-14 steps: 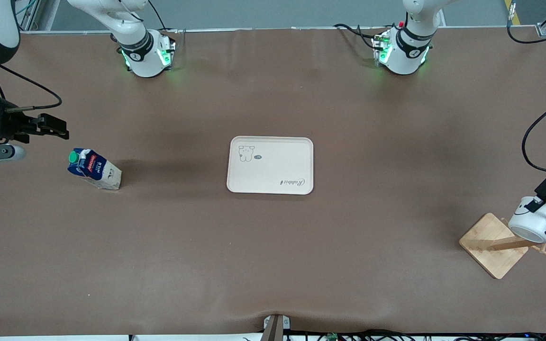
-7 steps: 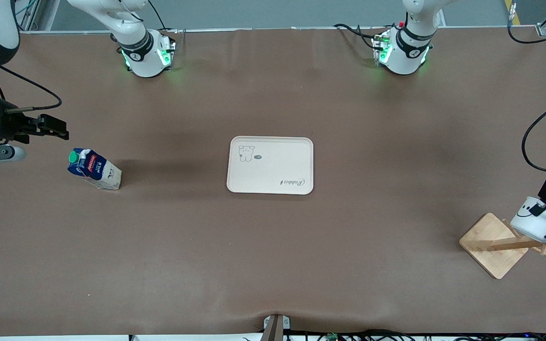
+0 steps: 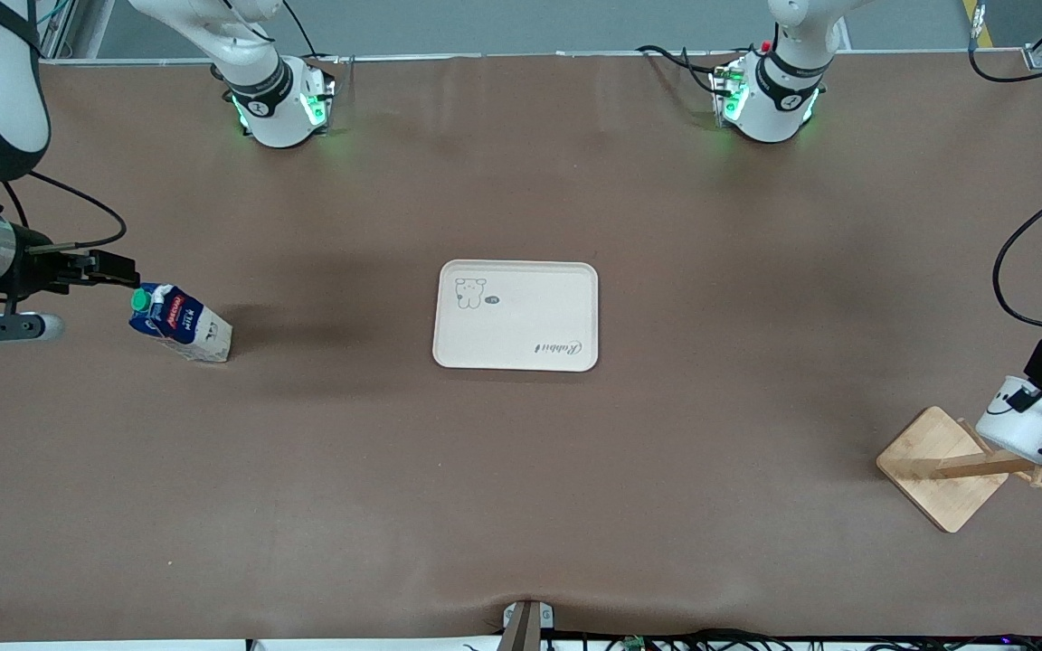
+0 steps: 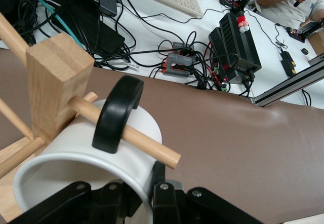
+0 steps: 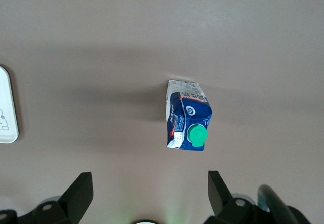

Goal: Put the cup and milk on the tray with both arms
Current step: 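Close the right gripper on the carton while the left gripper grasps the mug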

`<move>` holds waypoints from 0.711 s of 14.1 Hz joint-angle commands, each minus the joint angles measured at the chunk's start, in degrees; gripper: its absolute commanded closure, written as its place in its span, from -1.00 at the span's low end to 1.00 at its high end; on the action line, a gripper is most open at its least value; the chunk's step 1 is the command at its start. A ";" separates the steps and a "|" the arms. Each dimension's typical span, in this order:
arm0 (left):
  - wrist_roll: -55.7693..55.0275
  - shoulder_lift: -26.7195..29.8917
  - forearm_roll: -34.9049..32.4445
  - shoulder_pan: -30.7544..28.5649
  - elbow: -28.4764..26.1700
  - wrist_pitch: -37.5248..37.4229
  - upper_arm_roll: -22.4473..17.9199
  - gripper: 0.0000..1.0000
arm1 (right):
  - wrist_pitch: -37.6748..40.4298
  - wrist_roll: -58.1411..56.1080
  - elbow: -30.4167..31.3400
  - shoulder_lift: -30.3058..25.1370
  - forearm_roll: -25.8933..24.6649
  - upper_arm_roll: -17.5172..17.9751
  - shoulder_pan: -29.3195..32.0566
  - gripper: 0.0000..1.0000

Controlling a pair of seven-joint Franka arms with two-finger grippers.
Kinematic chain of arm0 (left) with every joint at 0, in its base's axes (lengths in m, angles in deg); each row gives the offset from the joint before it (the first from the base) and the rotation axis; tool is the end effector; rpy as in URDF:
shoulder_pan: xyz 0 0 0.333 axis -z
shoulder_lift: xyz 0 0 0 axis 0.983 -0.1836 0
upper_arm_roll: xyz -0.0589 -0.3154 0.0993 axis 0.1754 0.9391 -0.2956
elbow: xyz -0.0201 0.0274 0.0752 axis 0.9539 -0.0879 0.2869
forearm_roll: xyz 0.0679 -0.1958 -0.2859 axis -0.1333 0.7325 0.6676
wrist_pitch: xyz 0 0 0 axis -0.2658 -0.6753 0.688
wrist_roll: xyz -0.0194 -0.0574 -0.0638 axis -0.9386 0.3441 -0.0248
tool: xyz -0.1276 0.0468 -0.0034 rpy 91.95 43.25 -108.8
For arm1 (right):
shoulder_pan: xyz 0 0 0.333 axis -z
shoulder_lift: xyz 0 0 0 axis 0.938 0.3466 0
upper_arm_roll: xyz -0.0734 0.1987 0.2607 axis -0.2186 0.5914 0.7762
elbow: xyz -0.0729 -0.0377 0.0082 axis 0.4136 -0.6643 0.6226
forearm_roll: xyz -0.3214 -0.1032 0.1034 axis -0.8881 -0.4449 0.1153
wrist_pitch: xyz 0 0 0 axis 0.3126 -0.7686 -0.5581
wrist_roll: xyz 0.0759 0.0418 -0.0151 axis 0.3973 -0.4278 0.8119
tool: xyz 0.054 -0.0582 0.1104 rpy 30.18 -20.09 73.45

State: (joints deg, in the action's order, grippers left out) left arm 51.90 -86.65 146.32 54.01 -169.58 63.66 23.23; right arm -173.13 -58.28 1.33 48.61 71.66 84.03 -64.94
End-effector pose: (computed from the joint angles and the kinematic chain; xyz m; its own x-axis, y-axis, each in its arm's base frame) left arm 0.5930 0.1802 0.4326 0.8162 0.1693 0.5524 -0.1436 -0.8667 0.4777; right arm 0.5448 -0.0213 0.5225 0.9740 0.0613 -0.2183 0.0616 -0.9981 -0.0055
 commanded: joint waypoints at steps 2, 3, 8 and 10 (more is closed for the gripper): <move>-1.10 3.47 0.71 -0.08 -3.31 -2.26 -0.04 1.00 | -0.11 0.13 -1.30 3.21 1.33 0.41 2.69 -1.00; -1.19 4.00 0.71 -0.26 -3.40 -3.32 -0.04 1.00 | -0.63 0.13 -1.30 4.09 1.51 0.32 3.48 -1.00; -8.45 7.24 -5.76 -1.23 -4.98 -7.01 -0.22 1.00 | -3.19 1.54 -2.26 7.53 1.25 0.32 4.81 -1.00; -15.66 9.27 -9.91 -1.23 -4.90 -9.73 -0.05 1.00 | -2.92 1.63 -2.26 7.53 1.51 0.32 5.07 -1.00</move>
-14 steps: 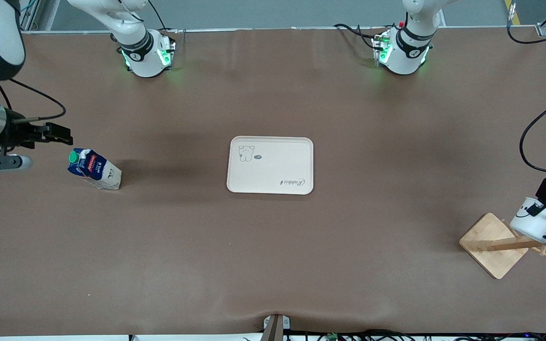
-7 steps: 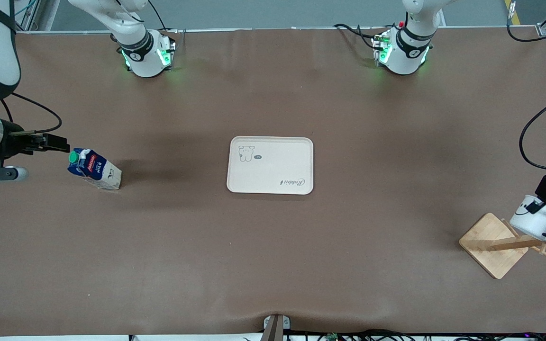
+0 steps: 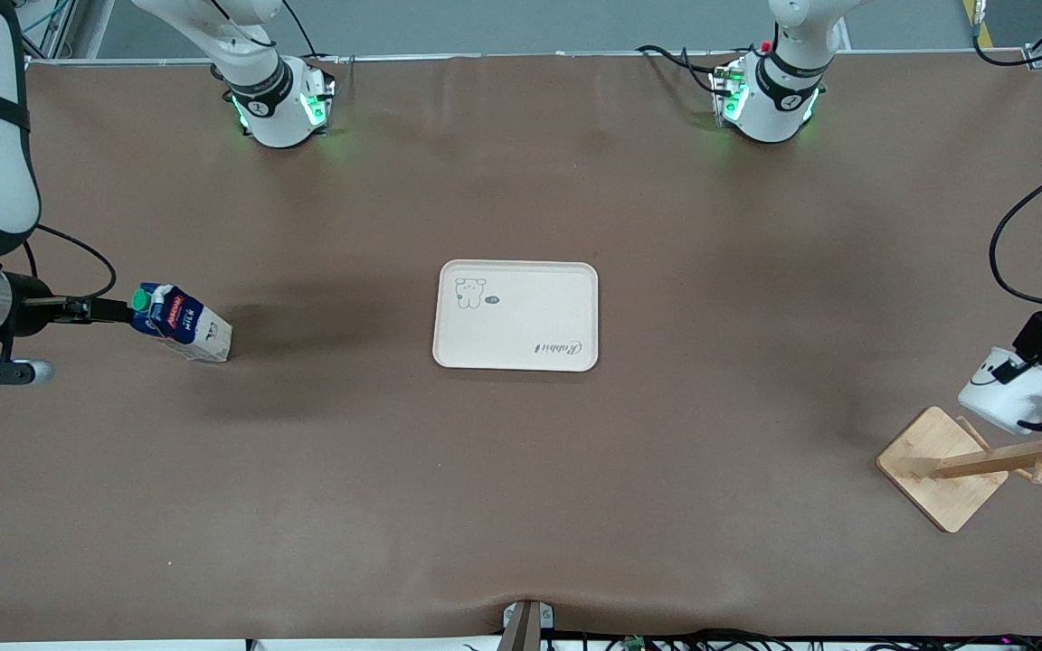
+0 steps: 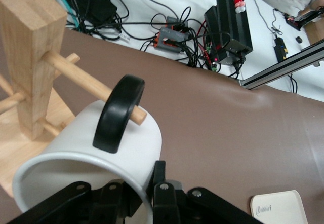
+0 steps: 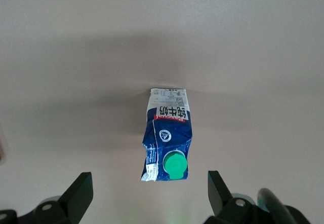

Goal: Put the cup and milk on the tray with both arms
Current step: 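Lift the carton with the right gripper while the left gripper pulls the mug off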

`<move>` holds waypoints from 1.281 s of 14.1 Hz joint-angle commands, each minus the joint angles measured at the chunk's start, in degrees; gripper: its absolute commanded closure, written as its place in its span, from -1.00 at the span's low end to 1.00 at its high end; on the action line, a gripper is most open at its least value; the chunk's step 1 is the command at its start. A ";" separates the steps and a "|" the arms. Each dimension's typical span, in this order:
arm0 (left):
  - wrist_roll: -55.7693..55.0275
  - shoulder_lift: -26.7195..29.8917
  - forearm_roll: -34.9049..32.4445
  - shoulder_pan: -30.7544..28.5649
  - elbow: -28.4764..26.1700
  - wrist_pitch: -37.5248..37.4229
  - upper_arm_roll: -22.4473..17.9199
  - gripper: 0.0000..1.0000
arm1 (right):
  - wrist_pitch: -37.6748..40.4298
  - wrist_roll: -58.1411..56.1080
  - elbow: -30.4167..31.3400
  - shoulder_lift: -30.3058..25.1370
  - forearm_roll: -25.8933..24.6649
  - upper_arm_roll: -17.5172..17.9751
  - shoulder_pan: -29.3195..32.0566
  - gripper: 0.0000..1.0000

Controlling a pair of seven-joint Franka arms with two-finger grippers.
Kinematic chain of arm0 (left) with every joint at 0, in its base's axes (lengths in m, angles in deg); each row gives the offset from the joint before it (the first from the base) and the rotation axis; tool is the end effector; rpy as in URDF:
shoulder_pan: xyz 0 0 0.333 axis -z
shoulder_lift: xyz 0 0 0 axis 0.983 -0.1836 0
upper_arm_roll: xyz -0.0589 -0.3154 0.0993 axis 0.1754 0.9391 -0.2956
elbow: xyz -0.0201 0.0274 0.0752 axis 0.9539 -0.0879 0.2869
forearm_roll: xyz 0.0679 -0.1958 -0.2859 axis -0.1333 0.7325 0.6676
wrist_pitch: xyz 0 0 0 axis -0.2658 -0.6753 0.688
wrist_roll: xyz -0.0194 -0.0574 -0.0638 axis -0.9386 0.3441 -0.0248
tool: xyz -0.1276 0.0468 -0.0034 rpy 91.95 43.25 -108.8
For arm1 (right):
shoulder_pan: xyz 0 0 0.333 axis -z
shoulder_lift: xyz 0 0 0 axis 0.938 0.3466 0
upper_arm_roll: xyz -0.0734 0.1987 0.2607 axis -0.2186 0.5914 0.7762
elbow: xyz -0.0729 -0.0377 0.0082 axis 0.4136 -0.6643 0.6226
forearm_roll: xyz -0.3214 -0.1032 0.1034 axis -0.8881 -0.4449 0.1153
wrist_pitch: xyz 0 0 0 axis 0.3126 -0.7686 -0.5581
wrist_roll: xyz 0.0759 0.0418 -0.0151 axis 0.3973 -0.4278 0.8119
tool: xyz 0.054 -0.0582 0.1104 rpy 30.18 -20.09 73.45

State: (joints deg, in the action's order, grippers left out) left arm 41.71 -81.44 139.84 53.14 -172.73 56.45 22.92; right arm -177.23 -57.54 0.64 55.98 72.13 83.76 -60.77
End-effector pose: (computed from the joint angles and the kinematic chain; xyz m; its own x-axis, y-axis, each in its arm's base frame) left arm 0.5617 0.1670 0.4511 0.8852 0.1940 0.4227 -0.0718 -0.8409 0.5363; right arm 0.5745 -0.0666 0.4588 0.9651 -0.0241 -0.2607 -0.0303 -0.9993 -0.0199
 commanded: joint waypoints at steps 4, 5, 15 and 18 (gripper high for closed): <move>-10.84 6.07 -5.20 -0.27 -1.74 -6.65 0.09 1.00 | -0.92 0.89 3.76 0.33 1.48 0.68 1.77 -1.00; -13.20 6.34 -6.68 -0.27 -1.74 -7.36 0.27 1.00 | -2.06 0.89 5.69 0.07 1.48 0.68 1.77 -1.00; -45.98 10.03 -19.77 0.09 -0.51 -6.84 16.16 1.00 | -15.26 0.89 21.53 -6.17 1.48 0.77 3.09 -1.00; -53.71 9.16 -21.98 0.35 0.81 -6.14 20.99 1.00 | -15.26 0.63 23.37 -6.70 1.39 0.86 3.18 -1.00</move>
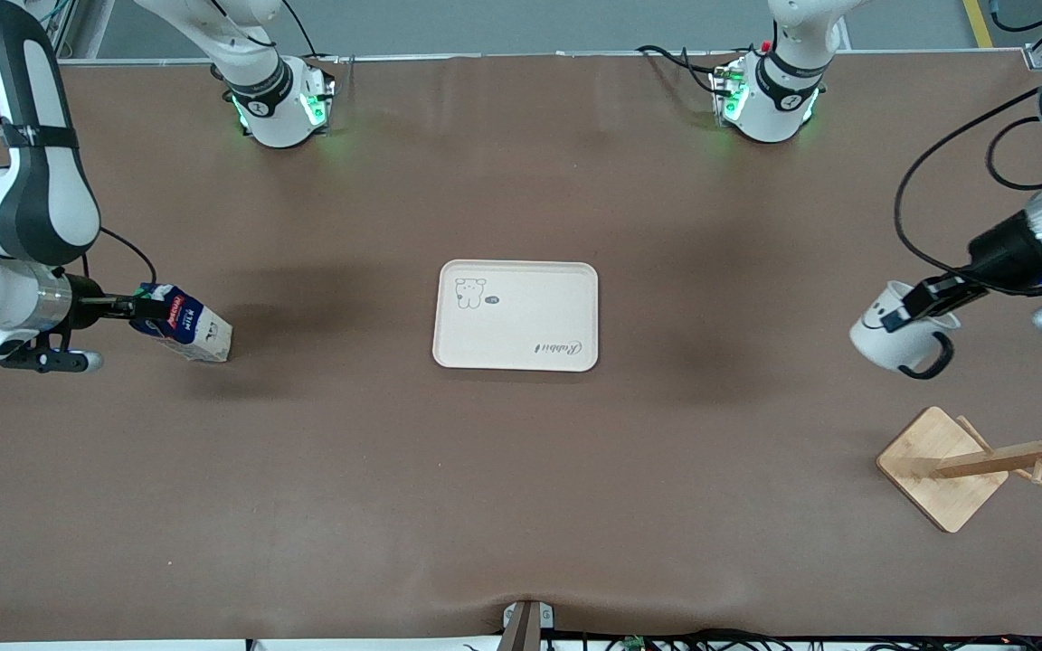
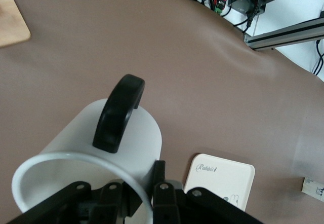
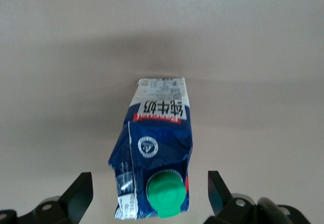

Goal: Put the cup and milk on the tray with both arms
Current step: 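Lift the carton with the right gripper while the left gripper pulls the mug off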

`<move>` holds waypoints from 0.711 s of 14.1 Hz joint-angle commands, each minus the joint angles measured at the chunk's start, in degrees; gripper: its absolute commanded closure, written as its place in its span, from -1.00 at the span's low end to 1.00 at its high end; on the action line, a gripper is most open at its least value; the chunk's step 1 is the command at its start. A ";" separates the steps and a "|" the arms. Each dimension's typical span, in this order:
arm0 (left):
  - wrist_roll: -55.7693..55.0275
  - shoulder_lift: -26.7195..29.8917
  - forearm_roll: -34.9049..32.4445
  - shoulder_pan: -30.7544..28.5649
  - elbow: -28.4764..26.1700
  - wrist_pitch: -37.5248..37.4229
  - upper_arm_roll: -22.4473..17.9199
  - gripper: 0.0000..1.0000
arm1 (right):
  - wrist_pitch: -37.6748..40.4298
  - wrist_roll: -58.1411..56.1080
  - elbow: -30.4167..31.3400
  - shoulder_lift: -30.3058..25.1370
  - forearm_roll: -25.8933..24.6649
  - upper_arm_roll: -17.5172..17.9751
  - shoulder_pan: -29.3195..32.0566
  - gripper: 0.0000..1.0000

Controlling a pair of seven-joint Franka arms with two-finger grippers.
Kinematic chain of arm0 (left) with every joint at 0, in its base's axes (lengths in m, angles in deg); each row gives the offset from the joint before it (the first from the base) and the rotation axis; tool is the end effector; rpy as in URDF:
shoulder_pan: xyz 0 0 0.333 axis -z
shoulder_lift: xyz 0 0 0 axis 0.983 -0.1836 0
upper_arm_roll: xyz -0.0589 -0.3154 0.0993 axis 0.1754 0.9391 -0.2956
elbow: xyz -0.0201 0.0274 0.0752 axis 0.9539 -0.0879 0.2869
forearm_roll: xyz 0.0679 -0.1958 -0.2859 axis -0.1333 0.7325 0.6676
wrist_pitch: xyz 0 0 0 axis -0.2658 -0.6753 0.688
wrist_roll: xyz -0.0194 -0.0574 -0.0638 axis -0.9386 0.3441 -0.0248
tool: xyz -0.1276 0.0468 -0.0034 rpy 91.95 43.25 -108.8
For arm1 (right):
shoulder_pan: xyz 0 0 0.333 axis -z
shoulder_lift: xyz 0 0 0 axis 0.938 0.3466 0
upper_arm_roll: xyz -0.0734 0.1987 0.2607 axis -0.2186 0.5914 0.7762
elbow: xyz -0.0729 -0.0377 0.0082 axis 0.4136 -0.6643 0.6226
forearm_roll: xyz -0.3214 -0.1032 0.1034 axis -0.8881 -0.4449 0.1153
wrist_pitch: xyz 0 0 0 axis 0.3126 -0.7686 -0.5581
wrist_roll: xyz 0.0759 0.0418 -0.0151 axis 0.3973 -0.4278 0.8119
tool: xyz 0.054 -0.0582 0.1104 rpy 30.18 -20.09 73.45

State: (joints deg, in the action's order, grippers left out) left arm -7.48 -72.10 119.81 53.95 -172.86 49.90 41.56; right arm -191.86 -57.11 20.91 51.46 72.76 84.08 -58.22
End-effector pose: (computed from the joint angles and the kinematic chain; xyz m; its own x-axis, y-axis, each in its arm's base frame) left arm 0.5414 -0.0262 0.5179 0.9435 0.3264 0.0573 0.2628 -0.8422 0.4708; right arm 0.5274 -0.0790 0.3758 0.9579 -0.0672 -0.2791 -0.0779 -0.9966 -0.0277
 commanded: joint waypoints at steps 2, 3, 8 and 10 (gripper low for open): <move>-11.64 -1.14 -6.41 -0.37 1.72 1.56 6.31 1.00 | -0.98 0.02 4.07 -2.44 0.76 0.54 0.72 -1.00; -15.50 -1.75 -8.70 -0.46 1.90 1.65 8.51 1.00 | -1.24 0.02 4.51 -2.44 0.76 0.54 0.72 -1.00; -27.56 -6.67 -11.97 1.20 3.84 2.17 14.33 1.00 | -13.17 -0.42 9.87 -3.06 0.76 0.54 1.16 -0.81; -33.35 -7.82 -13.37 4.10 4.01 2.26 14.24 1.00 | -15.57 -0.42 10.23 -3.06 0.85 0.54 1.51 0.02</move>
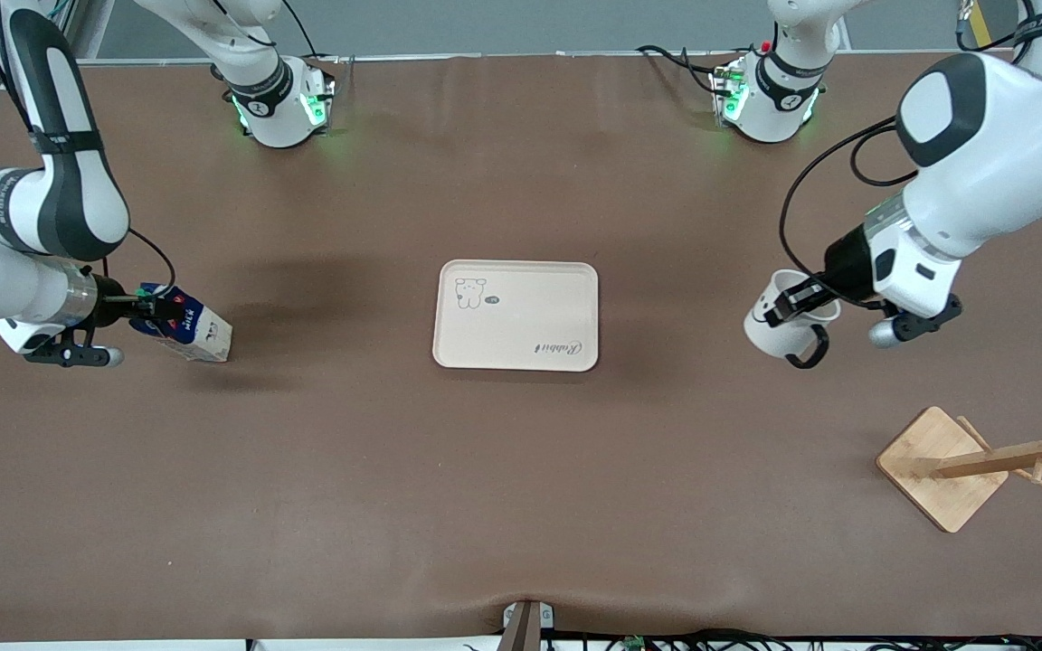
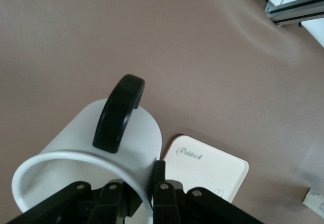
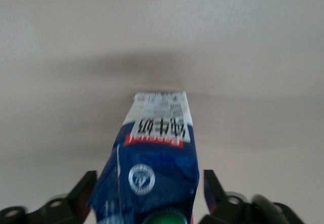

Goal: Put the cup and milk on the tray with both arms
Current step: 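Carry the white mug with the left gripper onto the tray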

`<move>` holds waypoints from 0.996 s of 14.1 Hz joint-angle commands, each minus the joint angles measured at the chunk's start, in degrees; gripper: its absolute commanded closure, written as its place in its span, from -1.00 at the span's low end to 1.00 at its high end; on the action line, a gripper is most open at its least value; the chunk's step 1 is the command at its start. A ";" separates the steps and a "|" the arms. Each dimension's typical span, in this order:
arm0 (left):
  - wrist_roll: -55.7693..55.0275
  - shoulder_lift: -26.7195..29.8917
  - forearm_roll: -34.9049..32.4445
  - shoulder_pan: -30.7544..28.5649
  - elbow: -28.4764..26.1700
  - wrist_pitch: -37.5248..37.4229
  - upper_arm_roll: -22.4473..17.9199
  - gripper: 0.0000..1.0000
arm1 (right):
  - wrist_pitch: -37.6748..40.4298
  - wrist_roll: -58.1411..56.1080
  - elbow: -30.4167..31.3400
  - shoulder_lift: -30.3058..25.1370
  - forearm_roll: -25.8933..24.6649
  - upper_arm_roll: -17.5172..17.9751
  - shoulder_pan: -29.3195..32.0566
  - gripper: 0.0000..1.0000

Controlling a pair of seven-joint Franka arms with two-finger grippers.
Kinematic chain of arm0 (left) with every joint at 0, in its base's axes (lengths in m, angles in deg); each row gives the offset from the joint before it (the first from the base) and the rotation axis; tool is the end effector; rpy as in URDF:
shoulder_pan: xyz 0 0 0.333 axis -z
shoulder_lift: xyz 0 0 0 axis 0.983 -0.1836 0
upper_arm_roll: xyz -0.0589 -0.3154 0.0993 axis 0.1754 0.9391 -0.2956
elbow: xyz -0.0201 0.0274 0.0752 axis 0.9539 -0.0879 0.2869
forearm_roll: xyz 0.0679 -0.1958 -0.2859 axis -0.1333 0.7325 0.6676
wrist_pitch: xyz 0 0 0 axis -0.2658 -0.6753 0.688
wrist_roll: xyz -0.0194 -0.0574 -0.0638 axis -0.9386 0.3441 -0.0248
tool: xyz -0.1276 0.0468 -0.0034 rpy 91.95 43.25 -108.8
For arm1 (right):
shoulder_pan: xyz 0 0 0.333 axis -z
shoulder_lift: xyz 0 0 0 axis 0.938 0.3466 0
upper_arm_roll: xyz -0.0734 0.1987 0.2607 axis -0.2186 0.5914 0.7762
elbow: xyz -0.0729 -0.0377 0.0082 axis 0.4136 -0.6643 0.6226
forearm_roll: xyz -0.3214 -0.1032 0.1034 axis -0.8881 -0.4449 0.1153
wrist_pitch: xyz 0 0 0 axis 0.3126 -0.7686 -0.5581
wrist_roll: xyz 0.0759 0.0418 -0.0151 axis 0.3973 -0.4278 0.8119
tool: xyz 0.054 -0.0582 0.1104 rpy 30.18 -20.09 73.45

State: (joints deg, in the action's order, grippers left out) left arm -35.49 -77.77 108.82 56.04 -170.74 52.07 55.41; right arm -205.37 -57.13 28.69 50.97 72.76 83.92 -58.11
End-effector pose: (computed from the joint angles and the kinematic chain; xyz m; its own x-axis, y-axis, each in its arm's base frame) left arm 0.5410 -0.1548 0.4902 0.8972 0.4317 -0.0928 0.4348 -0.8271 0.3562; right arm 0.5241 -0.0804 0.3414 0.9819 -0.0754 -0.1738 -0.0800 -0.9966 -0.0197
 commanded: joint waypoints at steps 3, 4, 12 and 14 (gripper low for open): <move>-12.73 -4.70 -4.68 6.57 2.07 0.09 0.39 1.00 | -1.27 -1.19 2.54 -2.56 0.85 0.70 1.40 0.82; -15.98 -6.36 -4.86 8.15 2.16 0.09 0.39 1.00 | -1.09 -2.50 2.54 -2.48 0.85 0.70 1.40 0.97; -49.01 -21.91 -18.71 21.86 8.91 2.46 0.12 1.00 | 6.70 -3.39 -2.28 -2.39 0.85 0.61 1.40 1.00; -55.79 -26.48 -21.99 24.59 10.94 3.07 0.03 1.00 | 11.02 -3.13 -5.27 -2.21 0.85 0.52 1.31 1.00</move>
State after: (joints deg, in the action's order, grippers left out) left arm -85.45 -98.72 90.12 78.50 -164.05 55.10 55.49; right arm -198.41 -59.26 26.19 49.55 72.76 83.84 -57.90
